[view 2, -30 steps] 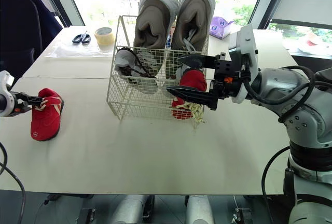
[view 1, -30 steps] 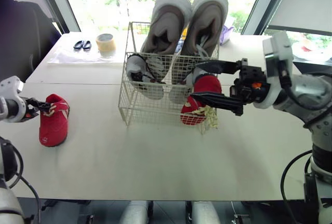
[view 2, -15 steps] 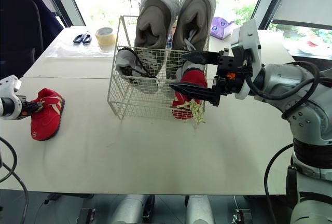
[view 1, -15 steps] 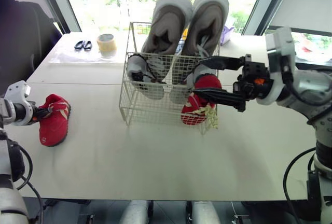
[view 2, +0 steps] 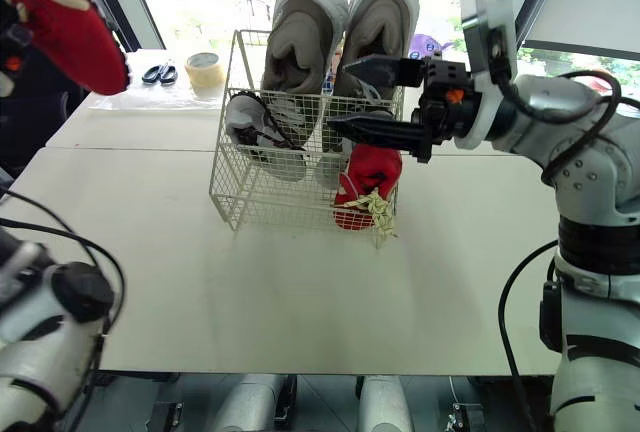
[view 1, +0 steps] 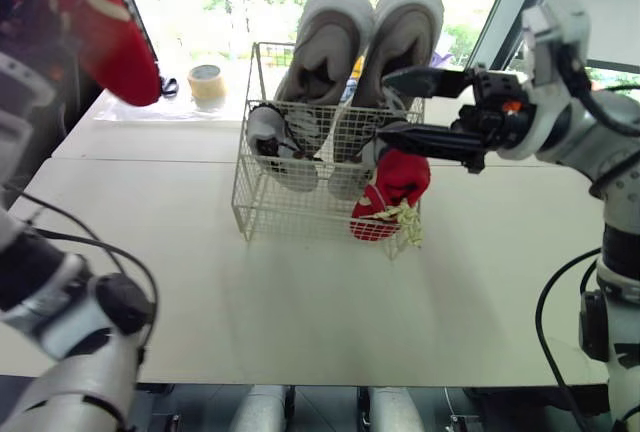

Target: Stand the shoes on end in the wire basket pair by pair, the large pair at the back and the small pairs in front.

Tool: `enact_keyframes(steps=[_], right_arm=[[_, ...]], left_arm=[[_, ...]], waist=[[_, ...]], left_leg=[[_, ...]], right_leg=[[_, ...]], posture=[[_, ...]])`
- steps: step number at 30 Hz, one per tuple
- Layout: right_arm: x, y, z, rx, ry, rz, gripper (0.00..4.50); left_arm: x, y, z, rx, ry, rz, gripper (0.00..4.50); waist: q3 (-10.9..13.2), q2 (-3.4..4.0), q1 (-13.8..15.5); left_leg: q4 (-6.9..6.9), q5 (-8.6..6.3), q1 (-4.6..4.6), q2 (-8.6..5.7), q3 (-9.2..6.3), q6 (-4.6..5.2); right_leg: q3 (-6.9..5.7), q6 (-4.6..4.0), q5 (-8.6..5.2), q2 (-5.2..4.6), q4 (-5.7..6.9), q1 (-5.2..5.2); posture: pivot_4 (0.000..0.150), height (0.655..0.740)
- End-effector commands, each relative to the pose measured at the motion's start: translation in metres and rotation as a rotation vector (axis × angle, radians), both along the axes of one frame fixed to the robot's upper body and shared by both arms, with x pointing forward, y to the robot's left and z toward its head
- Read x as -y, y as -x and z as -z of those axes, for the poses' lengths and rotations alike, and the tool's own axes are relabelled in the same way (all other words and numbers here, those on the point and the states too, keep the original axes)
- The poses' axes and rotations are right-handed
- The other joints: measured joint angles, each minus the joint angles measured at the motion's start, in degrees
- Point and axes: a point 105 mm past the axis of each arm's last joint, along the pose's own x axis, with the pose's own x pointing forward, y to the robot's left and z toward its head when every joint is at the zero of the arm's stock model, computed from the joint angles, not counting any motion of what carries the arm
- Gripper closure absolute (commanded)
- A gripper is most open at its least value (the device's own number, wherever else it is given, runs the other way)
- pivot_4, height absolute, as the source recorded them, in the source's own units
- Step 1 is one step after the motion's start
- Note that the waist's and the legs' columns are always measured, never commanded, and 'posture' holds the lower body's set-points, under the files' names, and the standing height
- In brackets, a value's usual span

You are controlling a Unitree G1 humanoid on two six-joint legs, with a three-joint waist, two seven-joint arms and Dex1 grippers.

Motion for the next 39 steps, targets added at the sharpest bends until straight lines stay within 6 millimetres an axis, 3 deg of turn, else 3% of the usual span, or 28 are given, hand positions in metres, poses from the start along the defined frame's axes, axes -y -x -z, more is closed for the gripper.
enact_keyframes(steps=[1, 6, 12, 17, 25, 29, 34, 39], right_arm=[[0.002, -0.002, -0.011, 0.028, -0.002, -0.018, 0.00], [-0.001, -0.004, -0.015, 0.004, 0.034, -0.054, 0.00], [-0.001, 0.004, -0.003, -0.062, 0.096, -0.082, 0.00], [0.005, 0.028, 0.022, -0.183, 0.192, -0.095, 0.00], [0.007, 0.067, 0.029, -0.263, 0.279, -0.093, 0.00], [0.003, 0.070, 0.030, -0.261, 0.272, -0.066, 0.00], [-0.004, 0.091, 0.043, -0.304, 0.323, -0.123, 0.00], [0.006, 0.084, 0.049, -0.334, 0.305, -0.034, 0.00]], left_arm=[[0.040, 0.021, 0.005, 0.085, -0.087, -0.016, 4.48], [0.089, 0.031, 0.035, 0.080, -0.125, 0.095, 4.48], [0.103, 0.028, 0.047, 0.070, -0.087, 0.151, 4.48], [0.111, 0.011, 0.071, 0.008, -0.096, 0.194, 4.48], [0.144, -0.007, 0.088, 0.024, -0.207, 0.276, 4.48], [0.148, -0.012, 0.093, 0.037, -0.235, 0.240, 4.48], [0.153, -0.013, 0.101, 0.053, -0.315, 0.178, 4.48], [0.141, -0.015, 0.128, -0.045, -0.282, 0.091, 4.48]], waist=[[0.0, 0.00, 0.0], [0.0, 0.00, 0.1], [0.0, 0.00, 0.1], [0.0, 0.01, 0.9], [0.0, 0.02, 1.5], [0.0, 0.03, 1.6], [0.0, 0.04, 1.7], [-0.2, 0.12, 1.6]], left_leg=[[0.01, 0.00, 0.01, -0.01, 0.05, 0.00], [0.07, -0.01, -0.04, -0.02, 0.08, 0.02], [0.07, -0.04, -0.02, -0.01, 0.09, 0.07], [0.12, -0.07, -0.03, -0.02, 0.09, 0.14], [0.19, -0.13, -0.06, -0.02, 0.12, 0.24], [0.19, -0.13, -0.01, -0.01, 0.12, 0.25], [0.21, -0.14, -0.02, -0.01, 0.13, 0.29], [0.20, -0.16, 0.04, -0.01, 0.13, 0.32]], right_leg=[[0.02, 0.00, 0.00, -0.01, 0.01, 0.00], [0.05, -0.02, 0.01, 0.01, 0.03, -0.02], [0.04, -0.04, 0.00, 0.01, 0.03, 0.00], [0.04, -0.05, 0.00, 0.00, -0.01, 0.03], [0.03, -0.26, -0.10, -0.03, -0.11, 0.10], [0.03, -0.27, -0.09, -0.03, -0.15, 0.15], [0.03, -0.27, -0.09, -0.05, -0.20, 0.18], [0.01, -0.27, -0.09, -0.04, -0.27, 0.29]], posture=[[0.150, 0.6563], [0.150, 0.6563], [0.150, 0.6563], [0.150, 0.6563], [0.150, 0.6563], [0.150, 0.6563], [0.150, 0.6563], [0.150, 0.6563]])
